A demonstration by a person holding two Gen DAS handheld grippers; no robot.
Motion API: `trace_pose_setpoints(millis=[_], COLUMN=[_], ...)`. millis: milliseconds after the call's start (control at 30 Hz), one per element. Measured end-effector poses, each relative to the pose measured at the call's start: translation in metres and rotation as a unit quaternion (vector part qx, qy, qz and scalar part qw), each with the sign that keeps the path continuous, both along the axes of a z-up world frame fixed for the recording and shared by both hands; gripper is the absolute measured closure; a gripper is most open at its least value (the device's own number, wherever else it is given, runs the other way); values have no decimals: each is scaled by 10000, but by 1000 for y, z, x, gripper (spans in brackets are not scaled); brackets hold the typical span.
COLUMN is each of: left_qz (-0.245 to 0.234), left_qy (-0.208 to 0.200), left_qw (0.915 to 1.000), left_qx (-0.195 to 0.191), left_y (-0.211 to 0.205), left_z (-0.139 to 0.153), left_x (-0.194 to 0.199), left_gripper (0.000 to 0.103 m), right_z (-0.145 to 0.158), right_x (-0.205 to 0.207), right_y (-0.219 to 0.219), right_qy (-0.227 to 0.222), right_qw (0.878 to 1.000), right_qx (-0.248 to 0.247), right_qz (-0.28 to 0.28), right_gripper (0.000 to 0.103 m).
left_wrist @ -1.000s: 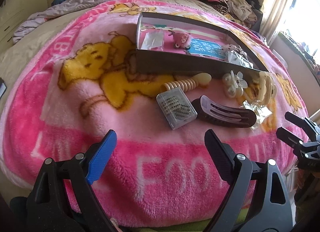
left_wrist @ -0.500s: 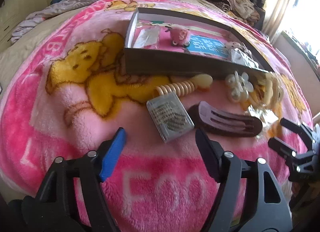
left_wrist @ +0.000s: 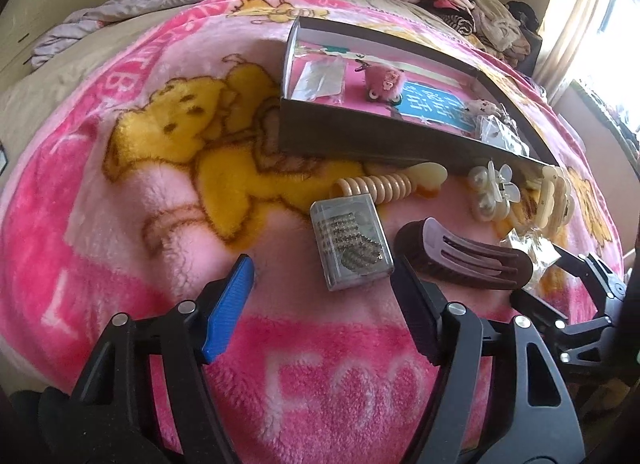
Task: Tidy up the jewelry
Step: 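Grasp the clear stud case with the left tool while the right tool grasps the bagged yellow bangles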
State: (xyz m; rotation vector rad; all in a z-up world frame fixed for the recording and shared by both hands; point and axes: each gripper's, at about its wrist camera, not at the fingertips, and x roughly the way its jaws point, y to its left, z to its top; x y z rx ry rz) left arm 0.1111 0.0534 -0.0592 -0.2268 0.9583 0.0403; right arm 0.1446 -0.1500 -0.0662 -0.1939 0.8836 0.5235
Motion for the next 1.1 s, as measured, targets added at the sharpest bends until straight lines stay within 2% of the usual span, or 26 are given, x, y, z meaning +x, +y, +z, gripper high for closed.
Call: trace_pose_setpoints(millis=[100,167,233,433,500,533,567,600,1100], left_qz=[3,0,-27,-78,-104,-119,-123,-138,-181], left_qy=[7,12,-7,4,-5,-17,-34,-55,-273], left_qw=[10000,10000,10000,10000,9999,9999,9999,9999,9990], left_qx=[-10,-7,-42,-33,12,-14,-46,-65,-308], left_y=[0,0,0,-4,-4,-4,-2,-2,14], left_z=[-1,-1,-2,-7,-7,-7,-7,-6,14], left_x=[-1,0,2,8,9,9,9,8,-15], left_gripper=[41,41,41,42,53,54,62,79,78], right_z=[-3,-4,-5,-3,-1,0,2,3,31], right_x=[0,1,2,0,-1,-2,-3,-4,-20], right_y=[7,10,11,8,5,4,2,1,2], right_qy=[-129,-210,-249,-286,-263,-256,-245,-219,-372], right_qw=[9999,9997,9997,9995,9996,9996,9997,9997,9993], right_qx=[-70,-84,-65,-32,-37,-23,-5,14,78], right_qz=[34,54,58,101,107,97,82,65,12], right_gripper=[10,18,22,24,24,24,24,24,24])
